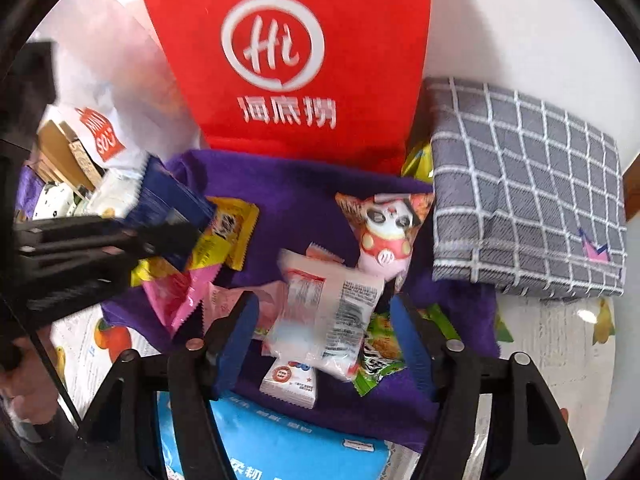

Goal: Organize snacks
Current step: 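Open the left tool to release the dark blue packet on the towel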

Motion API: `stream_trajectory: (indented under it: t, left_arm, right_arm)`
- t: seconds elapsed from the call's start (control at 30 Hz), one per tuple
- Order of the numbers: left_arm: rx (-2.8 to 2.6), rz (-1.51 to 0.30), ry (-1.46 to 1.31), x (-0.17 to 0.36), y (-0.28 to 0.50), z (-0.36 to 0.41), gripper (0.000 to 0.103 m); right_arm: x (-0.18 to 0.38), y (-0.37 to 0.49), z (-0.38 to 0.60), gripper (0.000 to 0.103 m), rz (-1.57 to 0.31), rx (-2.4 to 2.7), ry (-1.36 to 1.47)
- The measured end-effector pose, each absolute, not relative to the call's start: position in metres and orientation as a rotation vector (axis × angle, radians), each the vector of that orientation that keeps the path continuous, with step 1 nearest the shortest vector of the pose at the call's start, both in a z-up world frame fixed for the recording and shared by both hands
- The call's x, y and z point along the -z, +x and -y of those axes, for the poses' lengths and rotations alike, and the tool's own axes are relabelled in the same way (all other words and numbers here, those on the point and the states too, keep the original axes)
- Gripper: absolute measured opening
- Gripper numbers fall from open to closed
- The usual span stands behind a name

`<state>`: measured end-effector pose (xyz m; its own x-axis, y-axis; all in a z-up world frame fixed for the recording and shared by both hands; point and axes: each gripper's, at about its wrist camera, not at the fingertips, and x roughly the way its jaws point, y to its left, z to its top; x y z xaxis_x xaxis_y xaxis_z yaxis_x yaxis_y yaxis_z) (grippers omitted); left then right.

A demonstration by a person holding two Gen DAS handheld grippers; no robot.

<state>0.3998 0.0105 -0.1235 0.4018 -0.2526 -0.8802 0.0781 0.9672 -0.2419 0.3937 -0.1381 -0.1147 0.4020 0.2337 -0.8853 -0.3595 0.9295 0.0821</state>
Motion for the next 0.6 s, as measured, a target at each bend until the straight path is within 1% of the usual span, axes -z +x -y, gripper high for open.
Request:
stream_trajectory:
  t: [0.43, 0.47, 0.53, 0.57, 0.6]
  left_arm:
    - [0.167, -1.21, -0.161, 0.139, 0.406, -0.006, 0.017]
    - [0.162, -1.205, -0.16, 0.137, 0.405, -0.007, 0.018]
    - [0.159, -1.201, -0.16, 0.136, 0.407, -0.005, 0.025]
    - [0.158, -1.199, -0.162, 0.135, 0.406, -0.006, 0.026]
    - [0.156, -1.2, -0.163, 0.134, 0.406, -0.007, 0.031]
  right_arm:
    - [0.068, 0.385, 0.168, 0.068, -0.956, -0.334, -0.073]
    - [0.065, 0.384, 0.17, 0.068, -0.947, -0.328, -0.072]
    - [0.062, 0.384, 0.174, 0.068, -0.938, -0.318, -0.068]
    - [0.06, 0.383, 0.175, 0.068, -0.933, -0.314, -0.067]
    - [0.059, 0.382, 0.175, 0.068, -0.929, -0.312, -0.066]
